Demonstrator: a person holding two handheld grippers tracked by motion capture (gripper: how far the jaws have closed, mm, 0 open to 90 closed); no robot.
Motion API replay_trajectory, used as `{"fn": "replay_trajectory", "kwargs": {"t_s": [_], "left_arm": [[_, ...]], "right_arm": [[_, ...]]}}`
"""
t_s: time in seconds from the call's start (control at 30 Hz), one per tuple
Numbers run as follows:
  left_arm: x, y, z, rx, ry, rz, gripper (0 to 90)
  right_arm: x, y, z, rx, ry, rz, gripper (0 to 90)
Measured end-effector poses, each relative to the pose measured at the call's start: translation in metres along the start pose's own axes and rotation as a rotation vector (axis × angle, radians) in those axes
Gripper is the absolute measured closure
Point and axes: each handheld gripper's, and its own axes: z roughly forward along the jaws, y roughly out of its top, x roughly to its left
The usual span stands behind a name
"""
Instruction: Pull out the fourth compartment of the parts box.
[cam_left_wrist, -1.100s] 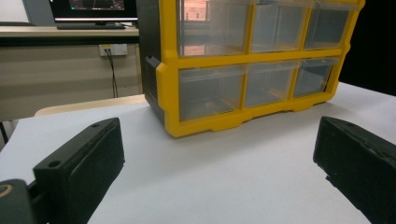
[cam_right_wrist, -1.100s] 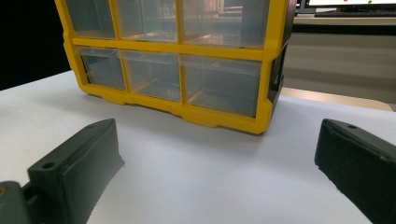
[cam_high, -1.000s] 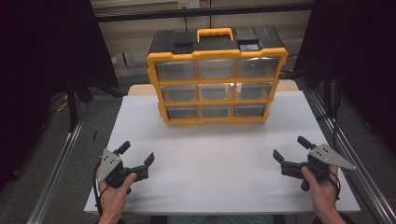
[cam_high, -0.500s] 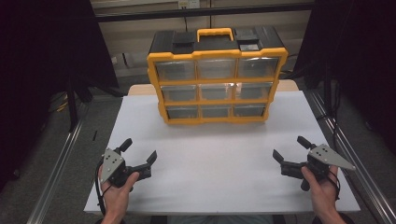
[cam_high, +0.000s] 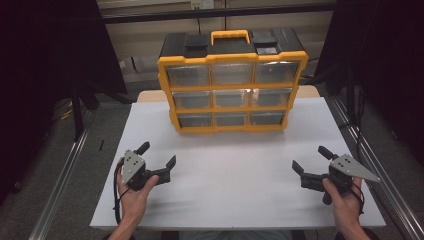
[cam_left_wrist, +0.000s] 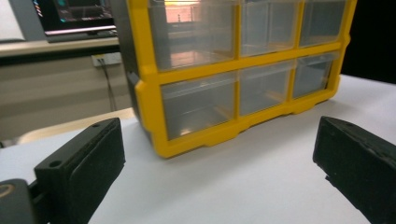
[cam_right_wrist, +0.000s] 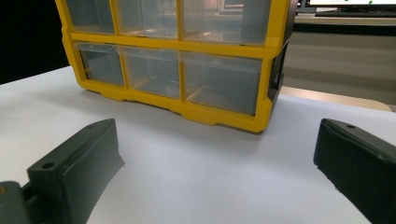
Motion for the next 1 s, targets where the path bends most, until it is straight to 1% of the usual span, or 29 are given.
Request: {"fn": "replay_trajectory", "kwargs": {"t_s": [0.03, 0.1, 0.2, 0.23, 0.27, 0.3, 0.33, 0.37, 0.4, 0.43, 0.47, 0.53, 0.57, 0.6, 0.63, 0.7, 0.77, 0.8, 0.83, 0.87, 0.9, 0.93, 1.0], "left_arm": [[0.000, 0.000, 0.000, 0.000, 0.000, 0.000, 2.2], [-0.002, 0.001, 0.005, -0.006, 0.013, 0.041, 2.2], [-0.002, 0.003, 0.008, -0.008, 0.009, 0.040, 2.2], [-0.002, 0.005, 0.011, -0.011, 0.004, 0.048, 2.2], [-0.002, 0.005, 0.011, -0.011, 0.004, 0.048, 2.2], [-0.001, 0.007, 0.012, -0.010, 0.003, 0.057, 2.2], [-0.001, 0.008, 0.014, -0.019, 0.003, 0.057, 2.2], [0.001, 0.010, 0.014, -0.013, 0.001, 0.070, 2.1], [0.000, 0.011, 0.017, -0.022, 0.002, 0.062, 2.1], [0.001, 0.013, 0.017, -0.014, 0.004, 0.070, 2.2], [0.003, 0.014, 0.017, -0.007, 0.001, 0.086, 2.2], [0.002, 0.018, 0.019, -0.014, 0.018, 0.089, 2.2], [0.002, 0.020, 0.021, -0.017, 0.028, 0.114, 1.9], [0.002, 0.020, 0.021, -0.017, 0.028, 0.114, 1.9], [0.002, 0.023, 0.024, -0.017, 0.033, 0.128, 1.8], [0.002, 0.024, 0.025, -0.019, 0.040, 0.126, 1.8], [0.004, 0.027, 0.030, -0.017, 0.040, 0.147, 2.0], [0.004, 0.027, 0.030, -0.017, 0.040, 0.147, 2.5], [0.005, 0.027, 0.031, -0.010, 0.035, 0.156, 2.8], [0.005, 0.027, 0.033, -0.018, 0.037, 0.150, 2.8], [0.006, 0.027, 0.033, -0.024, 0.035, 0.160, 4.2], [0.006, 0.028, 0.034, -0.018, 0.031, 0.177, 4.2], [0.008, 0.027, 0.037, -0.018, 0.033, 0.185, 4.1]], "right_arm": [[0.000, 0.000, 0.000, 0.000, 0.000, 0.000, 0.4], [0.000, 0.000, 0.000, -0.005, 0.003, 0.001, 0.3], [0.001, 0.000, 0.000, -0.003, 0.005, 0.003, 0.3], [0.000, 0.000, -0.001, -0.004, 0.003, 0.004, 0.3], [0.000, 0.000, -0.001, -0.002, 0.005, 0.005, 0.3], [0.000, 0.000, -0.001, -0.002, 0.005, 0.006, 0.2], [0.000, 0.000, -0.001, -0.002, 0.005, 0.006, 0.2], [0.000, 0.000, -0.001, -0.003, 0.007, 0.006, 0.2], [0.000, 0.000, -0.001, -0.004, 0.002, 0.007, 0.2], [0.000, 0.000, -0.001, -0.003, 0.005, 0.005, 0.2], [-0.001, 0.000, -0.001, -0.004, 0.005, 0.005, 0.3], [-0.001, 0.000, -0.001, -0.004, 0.002, 0.007, 0.2], [-0.001, 0.000, -0.001, -0.008, -0.001, 0.018, 0.3], [-0.001, 0.000, -0.001, -0.008, -0.001, 0.018, 0.3], [-0.001, 0.000, -0.001, -0.010, 0.003, 0.015, 0.2], [-0.001, 0.000, -0.001, -0.007, 0.003, 0.011, 0.1], [0.000, 0.000, -0.001, -0.004, 0.006, 0.009, 0.1], [0.000, 0.000, -0.001, -0.004, 0.006, 0.009, 0.1], [0.000, 0.000, -0.001, -0.003, 0.004, 0.012, 0.1], [0.000, 0.000, -0.001, -0.003, 0.004, 0.012, 0.1], [0.000, 0.000, -0.001, -0.003, 0.004, 0.008, 0.0], [0.000, 0.000, -0.001, -0.003, 0.004, 0.008, 0.0], [0.000, 0.000, 0.000, -0.002, 0.004, 0.012, 0.0]]}}
